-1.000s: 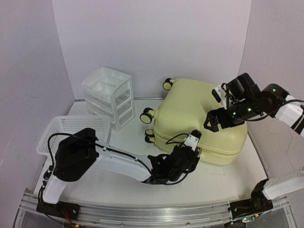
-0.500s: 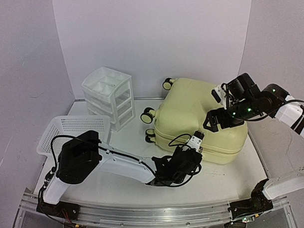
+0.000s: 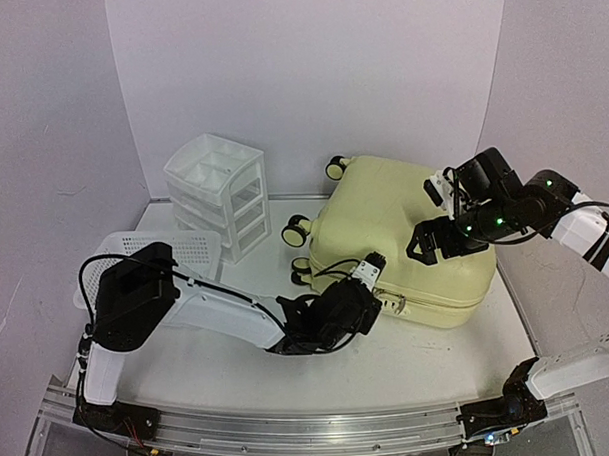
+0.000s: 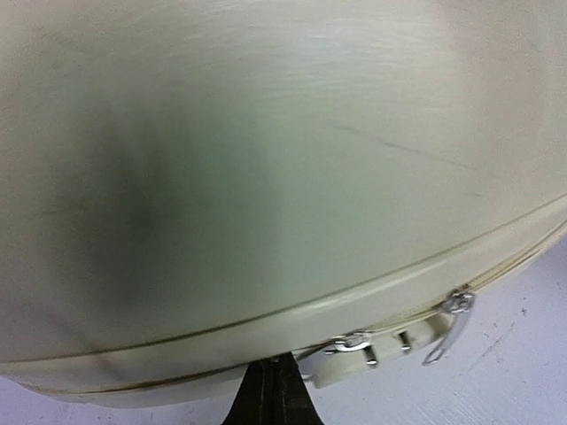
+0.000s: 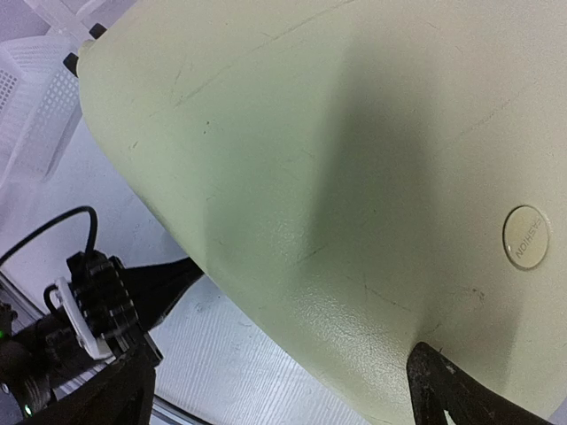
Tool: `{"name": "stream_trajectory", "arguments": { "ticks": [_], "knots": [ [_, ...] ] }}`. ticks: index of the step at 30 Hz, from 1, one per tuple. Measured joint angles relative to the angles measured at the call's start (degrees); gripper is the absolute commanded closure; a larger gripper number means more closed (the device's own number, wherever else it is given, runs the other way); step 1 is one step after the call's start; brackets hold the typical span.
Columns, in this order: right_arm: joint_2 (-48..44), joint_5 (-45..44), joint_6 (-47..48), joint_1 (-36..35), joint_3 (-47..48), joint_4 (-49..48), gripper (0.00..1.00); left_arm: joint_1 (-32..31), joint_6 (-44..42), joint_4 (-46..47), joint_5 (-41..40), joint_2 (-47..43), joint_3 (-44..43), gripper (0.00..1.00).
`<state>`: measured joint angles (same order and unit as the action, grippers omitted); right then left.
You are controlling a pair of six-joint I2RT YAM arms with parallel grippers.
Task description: Open, take out, and arrange the luggage
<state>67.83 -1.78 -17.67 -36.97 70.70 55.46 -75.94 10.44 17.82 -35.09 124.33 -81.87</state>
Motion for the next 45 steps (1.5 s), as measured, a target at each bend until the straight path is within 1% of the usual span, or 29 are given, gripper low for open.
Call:
{"name": "stream_trajectory", "arguments": {
  "ticks": [4,8,9,12,14,16,18,20,24,31,35,40,45],
  "knots": [
    [-0.02,0.00,0.02,0.00,-0.09,-0.15,0.02,3.93,2.03,-0.11,7.74,-3.08,3.61,1.00],
    [-0.07,-0.07,0.02,-0.07,-0.31,-0.50,0.02,6.05,2.80,0.24,12.02,-6.14,7.65,1.00],
    [-0.13,-0.13,0.04,-0.09,-0.39,-0.61,0.02,6.80,2.75,0.42,13.73,-6.95,8.70,0.98],
    [-0.35,-0.17,0.07,-0.09,-0.68,-0.85,0.02,9.01,1.11,1.49,21.27,-9.16,11.80,0.82],
    [-0.39,-0.17,0.09,-0.09,-0.74,-0.90,0.02,10.25,0.13,3.19,27.15,-10.25,13.88,0.74],
    [-0.42,-0.17,0.09,-0.09,-0.74,-0.90,0.02,11.04,-0.07,4.61,31.26,-10.67,15.32,0.68],
    [-0.46,-0.17,0.09,-0.09,-0.83,-0.96,0.02,10.97,-0.28,5.27,33.70,-10.67,15.91,0.63],
    [-0.63,-0.17,0.09,-0.09,-1.01,-1.11,0.02,10.34,-0.35,6.05,34.51,-10.67,16.00,0.56],
    [-0.68,-0.17,0.07,-0.09,-1.07,-1.14,0.02,7.85,-0.70,7.78,31.19,-10.54,15.87,0.51],
    [-0.72,-0.17,0.04,-0.09,-1.09,-1.16,0.02,4.11,-1.92,8.52,23.04,-7.58,12.83,0.49],
    [-0.74,-0.15,0.04,-0.09,-1.09,-1.16,0.02,2.91,-3.52,8.72,17.90,-5.75,10.93,0.50],
    [-0.74,-0.15,0.04,-0.09,-1.09,-1.16,0.02,1.90,-5.03,8.61,12.17,-3.98,8.28,0.57],
    [-0.74,-0.15,0.04,-0.09,-1.07,-1.16,0.02,1.18,-6.36,7.63,9.29,-2.08,5.27,0.58]
  ]
}}
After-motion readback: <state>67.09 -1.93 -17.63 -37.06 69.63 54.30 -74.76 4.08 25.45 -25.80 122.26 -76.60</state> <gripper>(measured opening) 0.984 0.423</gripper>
